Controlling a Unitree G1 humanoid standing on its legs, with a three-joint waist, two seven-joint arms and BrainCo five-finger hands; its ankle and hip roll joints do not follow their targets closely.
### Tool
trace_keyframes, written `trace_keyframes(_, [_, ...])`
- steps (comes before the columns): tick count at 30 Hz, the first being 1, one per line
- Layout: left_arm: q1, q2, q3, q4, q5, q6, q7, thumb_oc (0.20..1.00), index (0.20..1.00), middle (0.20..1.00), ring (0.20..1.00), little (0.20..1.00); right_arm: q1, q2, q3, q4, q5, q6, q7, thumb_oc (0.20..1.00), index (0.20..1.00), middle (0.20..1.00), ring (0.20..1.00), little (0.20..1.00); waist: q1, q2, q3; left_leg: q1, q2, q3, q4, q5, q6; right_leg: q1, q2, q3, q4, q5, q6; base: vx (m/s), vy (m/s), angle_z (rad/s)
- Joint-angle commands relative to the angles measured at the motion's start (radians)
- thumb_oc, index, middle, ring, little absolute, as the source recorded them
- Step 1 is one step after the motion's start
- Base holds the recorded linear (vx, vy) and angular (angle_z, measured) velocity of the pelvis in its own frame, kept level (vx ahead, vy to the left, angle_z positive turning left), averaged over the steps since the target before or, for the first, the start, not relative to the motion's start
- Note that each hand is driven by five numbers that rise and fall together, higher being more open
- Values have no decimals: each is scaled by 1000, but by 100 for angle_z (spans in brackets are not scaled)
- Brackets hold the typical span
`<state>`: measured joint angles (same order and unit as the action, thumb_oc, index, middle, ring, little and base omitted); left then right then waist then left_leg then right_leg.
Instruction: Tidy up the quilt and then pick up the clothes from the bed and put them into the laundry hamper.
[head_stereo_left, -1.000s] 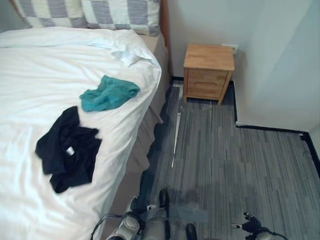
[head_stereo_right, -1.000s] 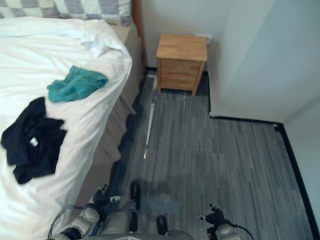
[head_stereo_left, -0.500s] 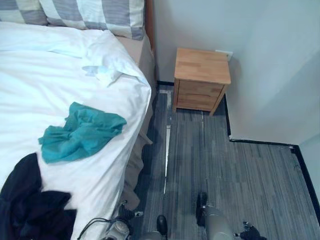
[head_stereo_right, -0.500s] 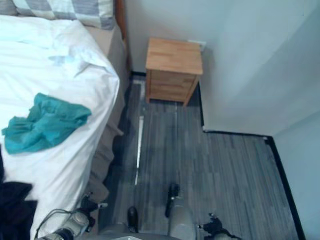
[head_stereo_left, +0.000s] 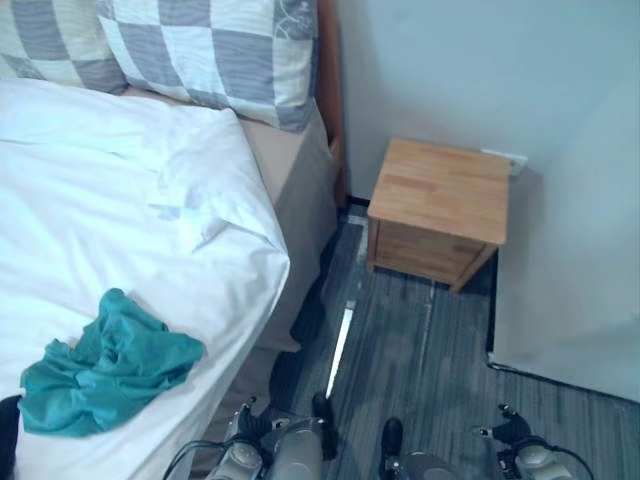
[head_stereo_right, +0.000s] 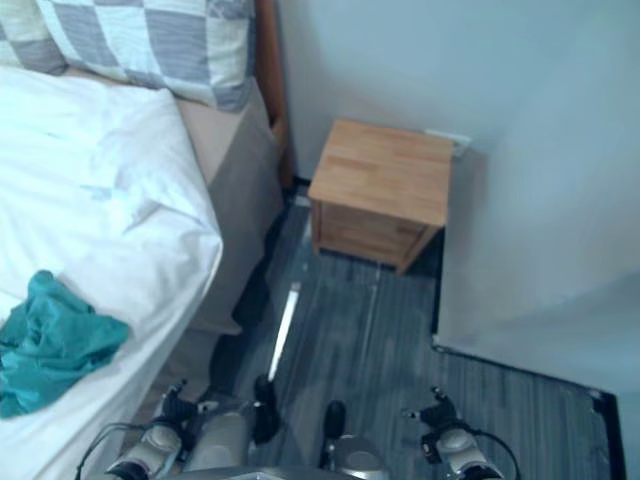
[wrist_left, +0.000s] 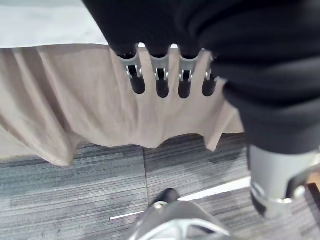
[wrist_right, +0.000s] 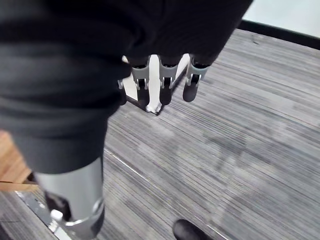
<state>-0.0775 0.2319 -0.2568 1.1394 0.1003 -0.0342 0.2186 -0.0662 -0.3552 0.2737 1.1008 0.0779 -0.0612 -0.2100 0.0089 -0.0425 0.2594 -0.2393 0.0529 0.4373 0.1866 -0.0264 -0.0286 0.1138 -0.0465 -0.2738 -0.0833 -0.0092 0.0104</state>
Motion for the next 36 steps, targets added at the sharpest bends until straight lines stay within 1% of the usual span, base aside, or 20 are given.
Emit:
trace_keyframes(1, [37, 11, 15, 26, 22, 18, 7, 1000, 1000, 1000, 1000, 1000, 28, -61, -56, -189, -37, -12, -26, 1000, 1000, 1000, 1000, 1000, -6, 44, -24, 147, 19, 198, -107, 18, -8, 17, 7, -18, 139, -147, 101, 440, -27, 43])
trace_keyframes(2, [60, 19, 40, 28, 10, 21, 6, 1000, 1000, 1000, 1000, 1000, 23, -75, -48, -238, -54, -18, -17, 1000, 1000, 1000, 1000, 1000, 8, 39, -40, 163, -8, 175, -124, 0, 16, 21, 9, -35, 182, -148, 106, 587, -12, 49])
trace_keyframes(3, [84, 26, 59, 43, 8, 23, 1, 1000, 1000, 1000, 1000, 1000, 33, -84, -64, -291, -65, -23, -17, 1000, 1000, 1000, 1000, 1000, 6, 29, -51, 182, -37, 140, -151, -18, 39, 10, -12, -65, 272, -142, 137, 447, 35, 45])
trace_keyframes(5, [100, 34, 90, 68, 10, 30, -4, 1000, 1000, 1000, 1000, 1000, 27, -111, -90, -449, -89, -25, -17, 1000, 1000, 1000, 1000, 1000, -1, 16, -47, 227, -65, 129, -177, -53, 85, -65, -68, -90, 527, -35, 245, 325, 56, 84])
trace_keyframes(6, [105, 38, 97, 72, 12, 31, 1, 1000, 1000, 1000, 1000, 1000, 21, -128, -98, -521, -108, -34, -21, 1000, 1000, 1000, 1000, 1000, -7, 13, -41, 251, -68, 113, -186, -60, 94, -111, -98, -91, 639, 17, 251, 175, 16, 101])
trace_keyframes(7, [105, 38, 97, 72, 12, 31, 1, 1000, 1000, 1000, 1000, 1000, 22, -128, -98, -522, -108, -34, -20, 1000, 1000, 1000, 1000, 1000, -8, 12, -42, 250, -69, 113, -186, -60, 95, -112, -99, -91, 641, 16, 251, 262, -81, 143])
trace_keyframes(8, [116, 48, 112, 57, 12, 32, 7, 1000, 1000, 1000, 1000, 1000, 16, -178, -131, -667, -158, -44, -31, 1000, 1000, 1000, 1000, 1000, -27, 27, -24, 301, -60, 51, -221, -57, 104, -221, -115, -27, 824, 35, 251, 274, -86, 158])
trace_keyframes(10, [122, 46, 113, 60, 14, 28, 7, 1000, 1000, 1000, 1000, 1000, 3, -206, -137, -709, -185, -51, -43, 1000, 1000, 1000, 1000, 1000, -31, 29, -22, 316, -57, 23, -235, -53, 101, -240, -121, -2, 824, 21, 245, 228, -147, 162])
trace_keyframes(11, [135, 46, 112, 48, 21, 18, 4, 1000, 1000, 1000, 1000, 1000, -25, -280, -157, -805, -268, -58, -65, 1000, 1000, 1000, 1000, 1000, -31, 37, -20, 318, -29, -30, -250, -23, 85, -277, -120, 35, 719, 2, 200, 134, -266, 124])
trace_keyframes(13, [144, 52, 100, 42, 28, 4, 2, 1000, 1000, 1000, 1000, 1000, -67, -336, -162, -874, -329, -61, -83, 1000, 1000, 1000, 1000, 1000, -26, 30, -22, 311, -20, -95, -251, -18, 61, -282, -130, 107, 545, -20, 178, 223, -391, 142])
trace_keyframes(14, [145, 56, 92, 47, 34, -1, 3, 1000, 1000, 1000, 1000, 1000, -95, -352, -155, -901, -352, -57, -87, 1000, 1000, 1000, 1000, 1000, -23, 22, -29, 309, -15, -143, -259, -16, 38, -275, -134, 174, 383, -27, 171, 257, -393, 148])
trace_keyframes(15, [138, 62, 94, 45, 33, -3, 1, 1000, 1000, 1000, 1000, 1000, -110, -360, -153, -920, -365, -51, -83, 1000, 1000, 1000, 1000, 1000, -24, 14, -33, 307, -11, -177, -262, -15, 23, -244, -137, 213, 252, -9, 174, 309, -467, 112])
trace_keyframes(18, [100, 95, 83, 49, 37, -15, -4, 1000, 1000, 1000, 1000, 1000, -178, -420, -141, -962, -413, -30, -76, 1000, 1000, 1000, 1000, 1000, -37, -17, -43, 311, -2, -337, -265, -28, -5, -265, -104, 481, 88, 45, 201, 299, -453, 207])
trace_keyframes(22, [109, 134, 71, 55, 29, -19, -7, 1000, 1000, 1000, 1000, 1000, -350, -441, -14, -890, -408, -30, -75, 1000, 1000, 1000, 1000, 1000, -15, -44, -54, 319, 23, -447, -247, -43, -27, -229, -99, 474, 70, 39, 198, 225, -401, 181])
trace_keyframes(25, [137, 136, 83, 53, 3, -22, -5, 1000, 1000, 1000, 1000, 1000, -432, -422, 66, -830, -416, -25, -49, 1000, 1000, 1000, 1000, 1000, 4, -31, -52, 296, 54, -507, -249, -20, -53, -194, -82, 421, 43, 25, 180, 107, -341, 80])
trace_keyframes(27, [141, 133, 80, 52, 1, -24, -3, 1000, 1000, 1000, 1000, 1000, -446, -414, 84, -817, -418, -24, -46, 1000, 1000, 1000, 1000, 1000, 7, -21, -52, 284, 62, -518, -257, -6, -60, -186, -78, 403, 33, 21, 174, -19, -181, 68])
trace_keyframes(28, [139, 121, 56, 49, 2, -23, -2, 1000, 1000, 1000, 1000, 1000, -460, -407, 104, -769, -413, -17, -47, 1000, 1000, 1000, 1000, 1000, 5, 0, -37, 233, 60, -491, -247, 17, -63, -172, -90, 339, 25, 7, 164, -130, -112, 70])
trace_keyframes(32, [126, 123, 6, 26, 33, -25, -26, 1000, 1000, 1000, 1000, 1000, -503, -405, 140, -657, -394, 4, -45, 1000, 1000, 1000, 1000, 1000, -43, 44, -3, 161, 76, -203, -223, 46, -61, -206, -104, 241, 59, -14, 152, -161, -42, 123])
trace_keyframes(35, [95, 133, -8, 24, 20, -28, -17, 1000, 1000, 1000, 1000, 1000, -586, -349, 163, -551, -327, 11, -58, 1000, 1000, 1000, 1000, 1000, -50, 65, 29, 114, 83, -170, -230, 75, -65, -276, -97, 223, 98, -11, 141, -167, -4, 61])
trace_keyframes(36, [84, 140, -16, 26, 21, -32, -16, 1000, 1000, 1000, 1000, 1000, -642, -323, 181, -490, -281, 8, -65, 413, 413, 413, 413, 413, -53, 74, 37, 104, 79, -164, -249, 83, -64, -323, -91, 231, 122, -9, 139, -130, 35, 9])
